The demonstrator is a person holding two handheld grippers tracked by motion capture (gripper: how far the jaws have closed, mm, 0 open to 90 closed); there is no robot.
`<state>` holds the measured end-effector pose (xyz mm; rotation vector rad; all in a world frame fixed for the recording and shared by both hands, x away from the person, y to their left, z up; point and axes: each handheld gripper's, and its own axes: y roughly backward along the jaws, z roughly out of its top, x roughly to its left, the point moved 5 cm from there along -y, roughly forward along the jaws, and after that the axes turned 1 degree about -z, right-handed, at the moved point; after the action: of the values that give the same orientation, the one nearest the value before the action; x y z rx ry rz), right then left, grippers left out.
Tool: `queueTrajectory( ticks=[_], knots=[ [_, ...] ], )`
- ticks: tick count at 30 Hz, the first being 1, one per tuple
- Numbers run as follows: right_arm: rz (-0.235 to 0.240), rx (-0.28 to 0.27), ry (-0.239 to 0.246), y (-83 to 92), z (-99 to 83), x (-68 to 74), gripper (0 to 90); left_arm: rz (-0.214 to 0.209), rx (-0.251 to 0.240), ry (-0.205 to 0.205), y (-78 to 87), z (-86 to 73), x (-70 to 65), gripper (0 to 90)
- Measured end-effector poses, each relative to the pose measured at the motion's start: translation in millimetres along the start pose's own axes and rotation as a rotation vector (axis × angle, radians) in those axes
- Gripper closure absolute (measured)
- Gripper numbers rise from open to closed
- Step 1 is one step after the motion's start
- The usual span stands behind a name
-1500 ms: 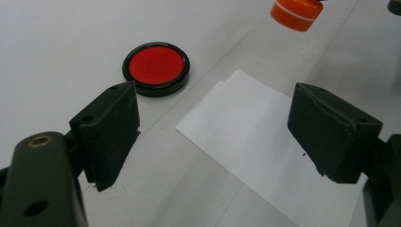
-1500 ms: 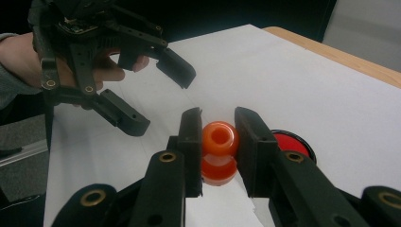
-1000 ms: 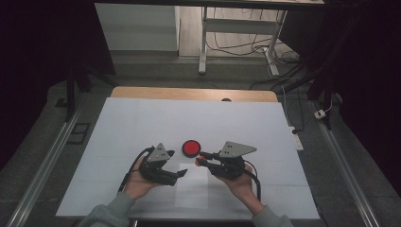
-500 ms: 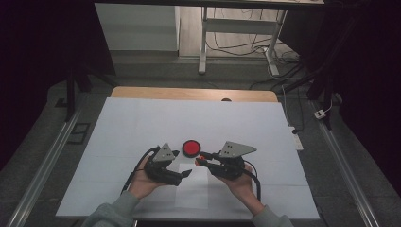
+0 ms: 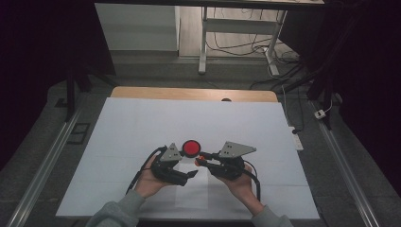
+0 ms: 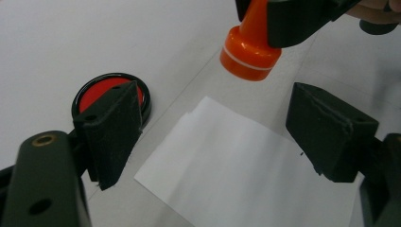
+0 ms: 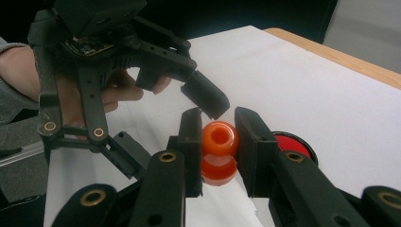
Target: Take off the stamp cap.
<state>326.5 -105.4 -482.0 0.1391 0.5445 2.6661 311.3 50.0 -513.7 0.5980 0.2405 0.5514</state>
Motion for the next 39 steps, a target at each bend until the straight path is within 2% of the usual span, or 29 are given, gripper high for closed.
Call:
queueTrajectory(
  ticks=[15,39],
  knots=[
    [0.0,0.004,0.0,-0.1,-0.8,-0.4,71.7,-0.005,0.007,-0.019,-9.3,5.0,-5.2,23.3],
    [0.003,0.006,-0.008,-0.6,-2.1,-1.1,71.7,-0.001,0.003,-0.078,-18.4,10.8,-8.8,45.4]
  ],
)
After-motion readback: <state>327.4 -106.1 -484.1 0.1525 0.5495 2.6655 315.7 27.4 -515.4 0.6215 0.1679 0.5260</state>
